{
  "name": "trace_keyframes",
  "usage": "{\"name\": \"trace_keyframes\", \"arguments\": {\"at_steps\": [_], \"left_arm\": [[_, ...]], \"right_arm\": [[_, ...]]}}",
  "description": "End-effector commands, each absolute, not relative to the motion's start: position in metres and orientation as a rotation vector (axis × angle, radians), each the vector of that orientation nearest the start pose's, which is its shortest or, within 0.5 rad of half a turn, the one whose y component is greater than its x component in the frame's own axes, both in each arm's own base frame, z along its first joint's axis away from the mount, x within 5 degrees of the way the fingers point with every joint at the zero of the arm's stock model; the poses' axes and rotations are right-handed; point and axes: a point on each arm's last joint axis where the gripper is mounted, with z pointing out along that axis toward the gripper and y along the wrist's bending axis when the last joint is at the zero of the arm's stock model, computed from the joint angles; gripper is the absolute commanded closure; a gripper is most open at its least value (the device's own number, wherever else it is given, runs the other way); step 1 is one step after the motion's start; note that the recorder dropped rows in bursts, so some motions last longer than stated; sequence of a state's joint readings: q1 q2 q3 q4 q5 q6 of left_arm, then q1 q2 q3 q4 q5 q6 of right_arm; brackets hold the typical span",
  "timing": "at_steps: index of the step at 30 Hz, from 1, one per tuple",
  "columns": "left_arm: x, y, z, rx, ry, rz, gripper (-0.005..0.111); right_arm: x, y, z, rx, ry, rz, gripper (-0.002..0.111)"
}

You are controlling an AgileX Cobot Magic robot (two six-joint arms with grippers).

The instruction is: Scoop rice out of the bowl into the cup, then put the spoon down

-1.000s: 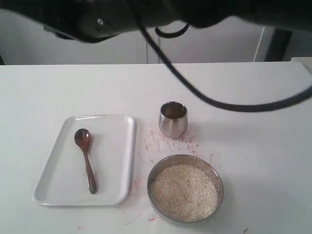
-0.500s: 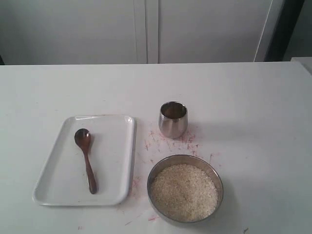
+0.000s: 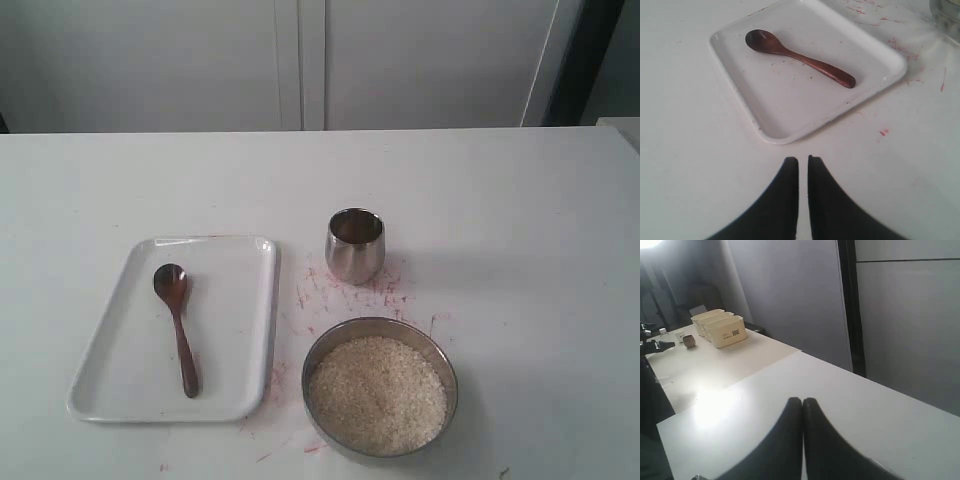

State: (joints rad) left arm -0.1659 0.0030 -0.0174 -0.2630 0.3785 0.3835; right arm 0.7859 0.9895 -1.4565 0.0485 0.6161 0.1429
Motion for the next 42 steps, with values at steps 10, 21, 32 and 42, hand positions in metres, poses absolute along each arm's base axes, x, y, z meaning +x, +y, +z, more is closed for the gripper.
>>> {"name": "trace_keyframes", "arguments": {"at_steps": [10,21,32,42], "left_arm": [[0.05,-0.018,0.184,0.352,1.807,-0.116,0.092],[0.05,-0.018,0.184,0.352,1.807,-0.116,0.092],[0.05,-0.018,0.184,0.352,1.807,-0.116,0.092],[0.05,-0.018,0.184,0.352,1.807,-0.116,0.092]], "right_arm": [[0.065,0.07,0.533,-0.555,1.579,0.737,0.108],[0.027,0.032,0.519,-0.544,1.53,0.746,0.108],[0.0,0.005,0.478,-0.547,1.491,0.739,0.108],[-0.015,-0.01,0.429,-0.578,1.489,0.707,0.108]]}}
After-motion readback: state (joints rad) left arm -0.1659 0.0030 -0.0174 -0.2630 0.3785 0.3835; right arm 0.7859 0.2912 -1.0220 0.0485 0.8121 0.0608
